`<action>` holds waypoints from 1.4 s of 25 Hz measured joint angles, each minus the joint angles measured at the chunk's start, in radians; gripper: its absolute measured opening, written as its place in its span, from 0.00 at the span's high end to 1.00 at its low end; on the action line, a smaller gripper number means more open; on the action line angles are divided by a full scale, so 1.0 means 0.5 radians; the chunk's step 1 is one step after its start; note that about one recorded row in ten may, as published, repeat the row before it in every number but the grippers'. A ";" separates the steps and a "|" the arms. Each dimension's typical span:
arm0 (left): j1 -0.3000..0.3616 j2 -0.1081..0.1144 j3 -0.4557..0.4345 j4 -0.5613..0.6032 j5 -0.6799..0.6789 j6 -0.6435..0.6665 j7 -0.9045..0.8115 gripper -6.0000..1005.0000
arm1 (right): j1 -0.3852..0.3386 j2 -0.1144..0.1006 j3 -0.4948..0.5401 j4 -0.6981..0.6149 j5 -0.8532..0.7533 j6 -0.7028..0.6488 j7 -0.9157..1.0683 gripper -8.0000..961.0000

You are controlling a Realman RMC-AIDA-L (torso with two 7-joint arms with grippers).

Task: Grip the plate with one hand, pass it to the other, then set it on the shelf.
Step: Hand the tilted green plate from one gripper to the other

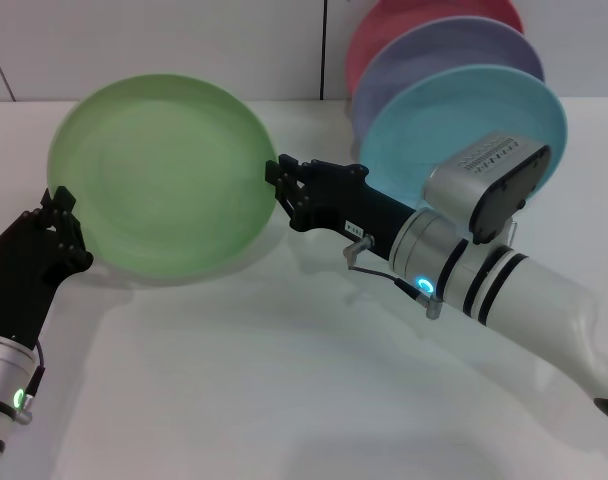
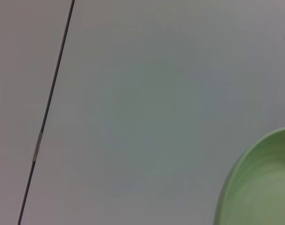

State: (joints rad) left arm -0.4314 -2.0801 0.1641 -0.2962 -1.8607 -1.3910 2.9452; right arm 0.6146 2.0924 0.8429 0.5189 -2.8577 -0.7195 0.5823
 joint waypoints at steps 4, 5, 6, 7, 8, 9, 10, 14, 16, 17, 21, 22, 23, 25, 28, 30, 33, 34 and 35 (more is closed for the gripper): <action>-0.001 0.000 0.001 -0.002 0.000 -0.004 0.000 0.85 | 0.002 0.000 -0.001 0.003 -0.004 0.000 0.000 0.85; -0.002 0.000 0.002 -0.003 0.000 -0.004 0.000 0.85 | 0.003 0.000 -0.003 0.005 -0.006 0.000 0.000 0.86; -0.003 0.000 0.003 -0.004 0.000 -0.004 0.000 0.85 | 0.004 0.000 -0.009 0.007 -0.007 0.000 0.000 0.86; -0.004 0.000 0.003 -0.006 0.000 -0.003 0.000 0.84 | 0.004 0.000 -0.015 0.009 -0.006 0.000 0.000 0.86; -0.004 0.000 0.003 -0.008 0.000 -0.003 0.000 0.84 | 0.004 0.000 -0.024 0.010 -0.003 0.000 0.000 0.86; -0.004 0.000 0.003 -0.008 0.000 -0.003 0.000 0.84 | 0.004 0.000 -0.024 0.010 -0.003 0.000 0.000 0.87; -0.004 0.000 0.003 -0.008 0.000 -0.003 0.000 0.84 | 0.004 0.000 -0.026 0.011 -0.002 0.000 0.000 0.87; -0.004 0.000 0.005 -0.009 0.000 -0.008 0.000 0.84 | 0.003 0.000 -0.026 0.011 -0.001 -0.005 0.000 0.88; -0.003 0.000 0.006 -0.009 0.000 -0.009 0.000 0.84 | 0.001 0.000 -0.026 0.011 -0.001 -0.011 -0.001 0.88; -0.003 0.000 0.006 -0.009 0.000 -0.008 0.000 0.84 | 0.000 0.000 -0.026 0.011 -0.001 -0.013 -0.001 0.89; -0.002 0.000 0.006 -0.009 0.001 -0.006 0.000 0.84 | -0.002 0.000 -0.026 0.011 0.000 -0.015 -0.003 0.90; -0.002 0.000 0.006 -0.009 0.001 -0.006 0.000 0.84 | -0.003 0.000 -0.026 0.012 0.000 -0.015 -0.004 0.90; -0.002 0.000 0.005 -0.009 0.002 -0.008 0.000 0.84 | -0.005 0.000 -0.025 0.012 0.000 -0.015 -0.004 0.90; -0.001 0.000 0.006 -0.009 0.003 -0.009 0.000 0.84 | -0.007 0.000 -0.023 0.012 0.000 -0.016 -0.004 0.90; 0.003 0.000 0.006 -0.009 0.001 -0.011 0.000 0.83 | -0.010 0.000 -0.015 0.012 0.000 -0.013 -0.004 0.91; 0.005 0.000 0.006 -0.009 0.001 -0.011 0.000 0.83 | -0.012 0.000 -0.010 0.012 0.000 -0.007 -0.004 0.91; 0.012 0.000 0.011 -0.020 0.000 -0.029 0.000 0.83 | -0.014 0.000 -0.008 0.011 0.000 -0.003 -0.001 0.91; 0.012 0.000 0.011 -0.020 0.000 -0.029 0.000 0.83 | -0.014 0.000 -0.008 0.011 0.000 -0.003 0.000 0.91; 0.013 0.000 0.012 -0.021 0.001 -0.036 0.000 0.83 | -0.014 0.000 -0.008 0.011 0.000 -0.003 0.000 0.91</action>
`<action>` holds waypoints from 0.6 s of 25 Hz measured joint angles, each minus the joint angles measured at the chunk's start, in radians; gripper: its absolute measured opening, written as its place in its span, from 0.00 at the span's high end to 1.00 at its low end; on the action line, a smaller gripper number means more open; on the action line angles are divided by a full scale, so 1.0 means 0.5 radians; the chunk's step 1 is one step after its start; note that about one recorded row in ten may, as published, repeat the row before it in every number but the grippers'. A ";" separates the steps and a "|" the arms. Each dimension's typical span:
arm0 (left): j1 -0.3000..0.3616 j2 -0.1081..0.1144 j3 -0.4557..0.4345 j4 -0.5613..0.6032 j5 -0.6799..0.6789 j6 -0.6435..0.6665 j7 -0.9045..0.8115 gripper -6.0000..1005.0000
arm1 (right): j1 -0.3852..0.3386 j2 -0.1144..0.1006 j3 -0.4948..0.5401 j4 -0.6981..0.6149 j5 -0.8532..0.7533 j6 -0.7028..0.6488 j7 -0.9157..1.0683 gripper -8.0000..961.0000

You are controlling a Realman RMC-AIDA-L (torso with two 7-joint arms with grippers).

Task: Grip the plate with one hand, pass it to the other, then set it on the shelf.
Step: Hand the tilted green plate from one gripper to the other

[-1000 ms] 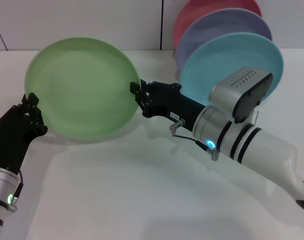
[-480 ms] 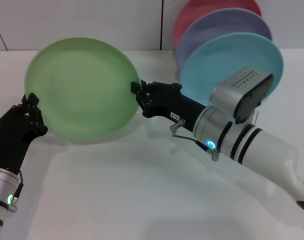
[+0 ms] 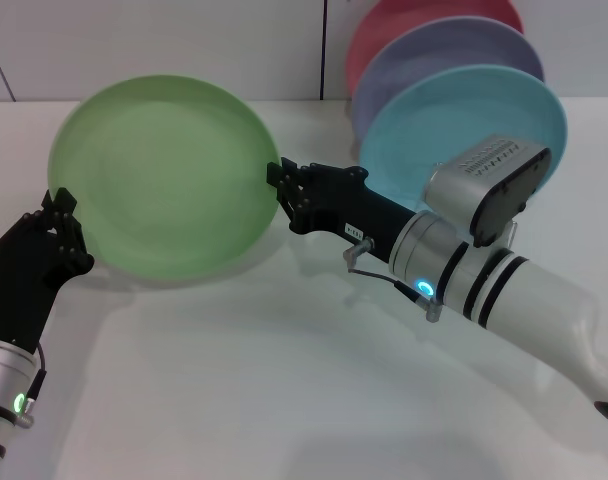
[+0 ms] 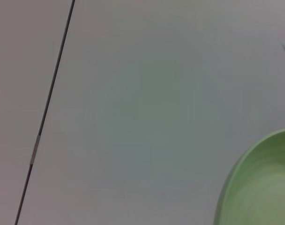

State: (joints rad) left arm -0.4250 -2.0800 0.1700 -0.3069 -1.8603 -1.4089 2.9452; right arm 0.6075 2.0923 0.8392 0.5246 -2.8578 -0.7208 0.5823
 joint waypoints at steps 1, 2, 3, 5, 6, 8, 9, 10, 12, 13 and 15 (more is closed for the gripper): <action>0.002 0.000 0.000 -0.002 0.002 -0.006 0.000 0.83 | 0.000 0.000 0.000 0.000 0.000 0.000 0.001 0.91; 0.004 0.000 0.000 -0.002 0.011 -0.013 0.000 0.83 | 0.000 0.000 0.000 0.000 0.000 -0.001 0.002 0.91; 0.008 0.000 -0.003 -0.003 0.031 -0.018 0.000 0.83 | 0.000 0.000 0.000 0.000 0.000 -0.003 0.003 0.91; 0.009 0.000 -0.006 -0.003 0.037 -0.020 0.000 0.83 | 0.000 0.000 0.000 0.000 0.000 -0.004 0.002 0.91; 0.011 0.000 -0.009 -0.003 0.043 -0.022 0.000 0.83 | 0.000 0.000 0.001 0.000 0.000 -0.005 0.002 0.91; 0.013 0.000 -0.010 -0.004 0.045 -0.023 0.000 0.83 | 0.000 0.000 0.002 0.000 0.000 -0.006 -0.001 0.92; 0.017 0.000 -0.011 -0.006 0.047 -0.024 0.000 0.83 | 0.000 0.000 0.002 0.000 0.000 -0.006 -0.002 0.93; 0.017 0.000 -0.011 -0.006 0.048 -0.024 0.000 0.82 | 0.001 0.000 0.002 0.000 0.000 -0.006 -0.002 0.93; 0.019 0.000 -0.012 -0.006 0.049 -0.024 0.000 0.82 | 0.001 0.000 0.002 0.000 0.000 -0.006 -0.002 0.94; 0.019 0.000 -0.012 -0.006 0.049 -0.024 0.000 0.82 | 0.002 0.000 0.003 0.000 0.000 -0.008 -0.003 0.94; 0.019 0.000 -0.012 -0.006 0.048 -0.024 0.000 0.82 | 0.002 0.000 0.004 0.003 0.000 -0.009 -0.003 0.94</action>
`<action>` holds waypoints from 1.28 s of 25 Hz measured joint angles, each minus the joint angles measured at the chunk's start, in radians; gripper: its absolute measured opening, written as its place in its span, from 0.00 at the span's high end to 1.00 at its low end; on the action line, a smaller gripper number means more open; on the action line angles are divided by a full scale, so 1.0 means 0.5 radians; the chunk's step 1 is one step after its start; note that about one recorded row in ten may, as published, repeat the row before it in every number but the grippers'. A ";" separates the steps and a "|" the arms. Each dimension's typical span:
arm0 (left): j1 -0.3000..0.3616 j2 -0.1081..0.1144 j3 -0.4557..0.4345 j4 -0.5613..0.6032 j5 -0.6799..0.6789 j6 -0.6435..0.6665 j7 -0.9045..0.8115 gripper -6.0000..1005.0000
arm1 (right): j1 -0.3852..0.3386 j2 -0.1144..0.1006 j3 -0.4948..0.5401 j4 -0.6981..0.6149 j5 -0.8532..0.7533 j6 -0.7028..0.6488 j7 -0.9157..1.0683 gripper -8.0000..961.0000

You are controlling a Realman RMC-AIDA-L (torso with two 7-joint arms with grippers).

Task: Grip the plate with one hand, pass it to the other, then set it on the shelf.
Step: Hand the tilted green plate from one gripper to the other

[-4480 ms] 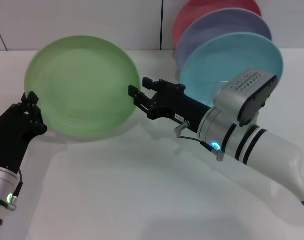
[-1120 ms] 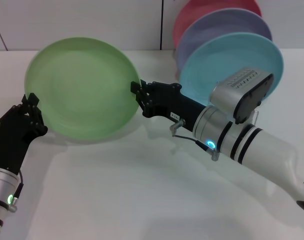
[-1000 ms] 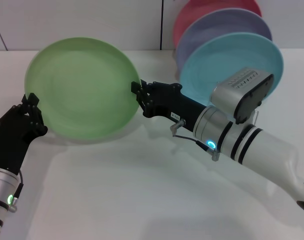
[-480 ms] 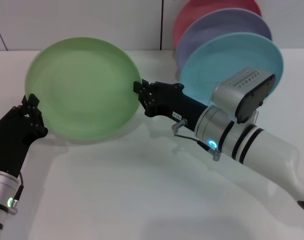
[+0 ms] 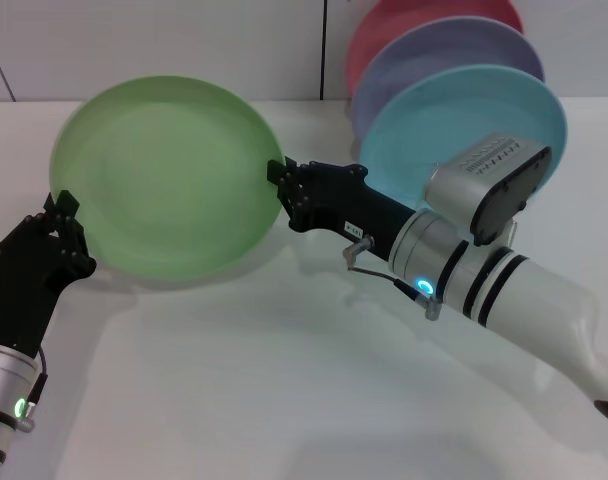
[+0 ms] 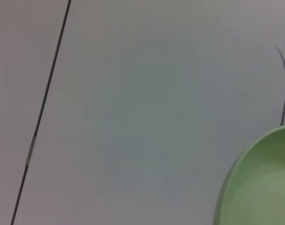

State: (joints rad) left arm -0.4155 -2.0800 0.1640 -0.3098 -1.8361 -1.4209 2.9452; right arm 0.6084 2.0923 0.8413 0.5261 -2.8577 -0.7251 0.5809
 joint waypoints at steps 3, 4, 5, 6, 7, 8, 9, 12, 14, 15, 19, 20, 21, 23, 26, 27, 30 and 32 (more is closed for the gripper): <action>0.000 0.000 0.000 0.000 0.000 0.000 0.000 0.82 | 0.001 0.000 0.003 0.004 0.005 0.008 0.000 0.94; 0.000 0.000 0.000 0.000 0.002 0.000 0.000 0.82 | 0.002 0.000 0.003 0.004 0.013 0.009 -0.001 0.94; 0.000 0.000 0.000 0.000 0.003 0.000 0.000 0.82 | 0.003 0.000 0.004 0.004 0.025 0.009 -0.001 0.94; -0.001 0.000 0.000 -0.001 0.004 0.000 0.000 0.82 | 0.004 0.000 0.004 0.004 0.034 0.009 -0.001 0.94; -0.001 0.000 0.000 -0.002 0.005 0.000 0.000 0.82 | 0.004 0.000 0.004 0.003 0.045 0.009 -0.002 0.94; -0.001 0.000 0.000 -0.004 0.006 0.000 0.000 0.82 | 0.005 0.000 0.004 0.000 0.056 0.011 -0.003 0.94; 0.000 0.000 0.001 -0.006 0.006 0.000 -0.001 0.82 | 0.006 0.000 0.004 -0.002 0.070 0.020 -0.004 0.94; 0.002 0.000 0.011 -0.008 0.010 -0.022 -0.003 0.82 | 0.014 0.000 0.005 -0.005 0.102 0.053 -0.008 0.95; 0.014 0.000 0.016 -0.005 0.043 -0.064 -0.005 0.81 | 0.016 0.000 0.008 -0.006 0.108 0.062 -0.009 0.95; 0.023 0.000 0.014 -0.004 0.070 -0.087 -0.005 0.81 | 0.016 0.000 0.011 -0.007 0.109 0.063 -0.009 0.95; 0.068 0.004 0.003 0.001 0.150 -0.219 -0.008 0.81 | 0.019 0.000 0.028 -0.013 0.127 0.066 -0.012 0.96; 0.076 0.005 0.002 0.001 0.154 -0.243 -0.009 0.81 | 0.021 0.000 0.029 -0.014 0.129 0.067 -0.014 0.96; 0.085 0.007 0.002 0.002 0.156 -0.267 -0.011 0.81 | 0.023 0.000 0.030 -0.015 0.129 0.067 -0.017 0.96; 0.101 0.009 0.000 0.005 0.156 -0.300 -0.017 0.81 | 0.024 0.000 0.031 -0.015 0.130 0.067 -0.023 0.96; 0.120 0.011 -0.003 0.015 0.147 -0.344 -0.037 0.74 | 0.029 0.000 0.033 -0.015 0.130 0.067 -0.027 0.96; 0.129 0.013 -0.010 0.021 0.145 -0.367 -0.053 0.66 | 0.031 0.000 0.033 -0.015 0.131 0.067 -0.028 0.96; 0.160 0.015 -0.043 0.049 0.144 -0.435 -0.096 0.57 | 0.036 0.000 0.033 -0.016 0.131 0.067 -0.051 0.96; 0.175 0.015 -0.059 0.075 0.144 -0.473 -0.113 0.54 | 0.037 0.000 0.035 -0.014 0.132 0.067 -0.075 0.96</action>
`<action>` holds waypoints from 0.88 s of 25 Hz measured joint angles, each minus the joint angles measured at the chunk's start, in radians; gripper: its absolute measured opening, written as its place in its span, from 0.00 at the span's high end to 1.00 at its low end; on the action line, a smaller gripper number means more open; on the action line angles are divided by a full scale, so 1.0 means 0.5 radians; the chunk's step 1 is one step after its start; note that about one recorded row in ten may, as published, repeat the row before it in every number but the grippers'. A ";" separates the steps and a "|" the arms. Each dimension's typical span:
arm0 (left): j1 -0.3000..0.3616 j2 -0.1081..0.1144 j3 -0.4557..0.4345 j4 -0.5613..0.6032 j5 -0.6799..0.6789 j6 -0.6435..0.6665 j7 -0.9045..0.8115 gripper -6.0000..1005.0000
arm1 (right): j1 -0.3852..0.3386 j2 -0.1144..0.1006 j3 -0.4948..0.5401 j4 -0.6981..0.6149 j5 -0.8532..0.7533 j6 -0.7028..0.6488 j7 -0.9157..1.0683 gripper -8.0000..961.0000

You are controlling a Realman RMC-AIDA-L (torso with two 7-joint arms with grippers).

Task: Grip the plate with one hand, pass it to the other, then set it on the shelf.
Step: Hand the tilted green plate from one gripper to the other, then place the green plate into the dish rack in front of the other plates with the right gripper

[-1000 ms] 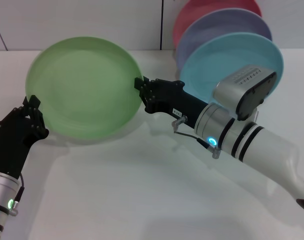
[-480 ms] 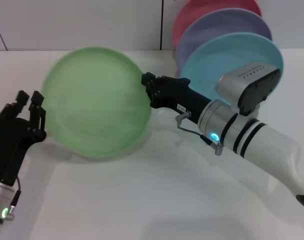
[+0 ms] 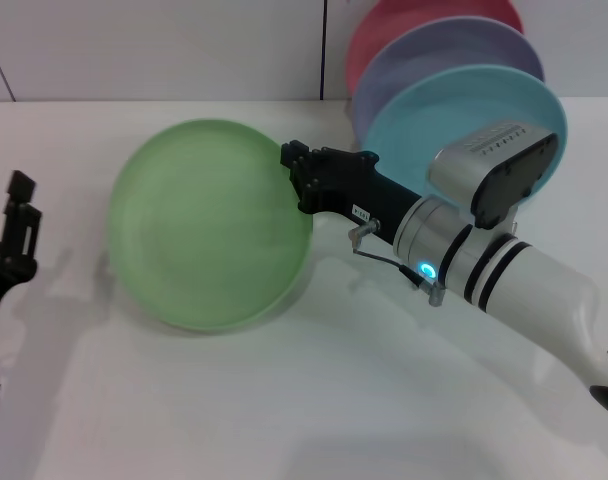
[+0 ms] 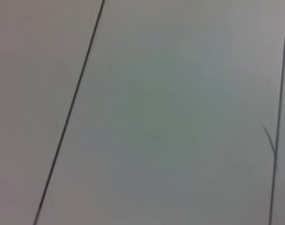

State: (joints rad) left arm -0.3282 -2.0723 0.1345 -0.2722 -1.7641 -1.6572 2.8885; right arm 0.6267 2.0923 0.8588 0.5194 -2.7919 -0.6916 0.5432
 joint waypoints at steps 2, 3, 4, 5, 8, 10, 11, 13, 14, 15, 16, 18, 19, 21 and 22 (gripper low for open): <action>0.007 0.002 -0.013 0.016 0.000 -0.016 -0.008 0.52 | 0.000 0.000 0.008 0.006 0.000 -0.002 -0.017 0.96; 0.007 0.002 -0.015 0.017 0.000 -0.017 -0.009 0.52 | 0.000 0.000 0.011 0.007 0.000 -0.006 -0.025 0.97; 0.008 0.003 -0.020 0.019 0.000 -0.018 -0.009 0.52 | 0.000 0.000 0.014 0.008 0.000 -0.009 -0.035 0.97; 0.008 0.003 -0.021 0.022 0.000 -0.018 -0.009 0.52 | 0.000 0.000 0.016 0.009 0.000 -0.013 -0.044 0.97; 0.008 0.003 -0.035 0.034 -0.002 -0.008 -0.009 0.52 | 0.000 0.000 0.016 0.019 0.000 -0.021 -0.085 0.97; 0.008 0.003 -0.045 0.048 -0.003 0.001 -0.009 0.52 | 0.000 0.000 0.016 0.031 0.000 -0.029 -0.139 0.97; 0.008 0.003 -0.048 0.062 -0.003 0.008 -0.009 0.52 | -0.001 0.000 0.016 0.037 -0.001 -0.038 -0.170 0.97; 0.007 0.003 -0.062 0.083 -0.003 0.027 -0.009 0.52 | -0.002 0.000 0.016 0.048 -0.004 -0.057 -0.231 0.97; 0.007 0.004 -0.076 0.090 -0.003 0.034 -0.010 0.52 | -0.005 0.000 0.016 0.052 -0.007 -0.070 -0.249 0.97; 0.007 0.004 -0.096 0.094 -0.003 0.044 -0.013 0.52 | -0.007 -0.001 0.016 0.056 -0.009 -0.086 -0.267 0.97; 0.008 0.005 -0.128 0.100 -0.003 0.056 -0.021 0.52 | -0.010 -0.003 0.016 0.059 -0.012 -0.112 -0.287 0.97; 0.010 0.007 -0.176 0.111 -0.003 0.073 -0.035 0.52 | -0.017 -0.009 0.015 0.062 -0.016 -0.162 -0.332 0.97; 0.013 0.008 -0.206 0.122 -0.003 0.080 -0.047 0.52 | -0.019 -0.011 0.013 0.062 -0.017 -0.180 -0.354 0.97; 0.017 0.008 -0.267 0.149 -0.003 0.096 -0.088 0.52 | -0.028 -0.018 0.008 0.069 -0.020 -0.221 -0.416 0.97; 0.019 0.009 -0.308 0.177 -0.003 0.111 -0.141 0.52 | -0.033 -0.019 0.008 0.076 -0.021 -0.237 -0.452 0.97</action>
State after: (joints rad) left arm -0.3188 -2.0677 -0.0193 -0.1836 -1.7657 -1.6019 2.8180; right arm 0.6103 2.0826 0.8628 0.5573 -2.8026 -0.8101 0.3174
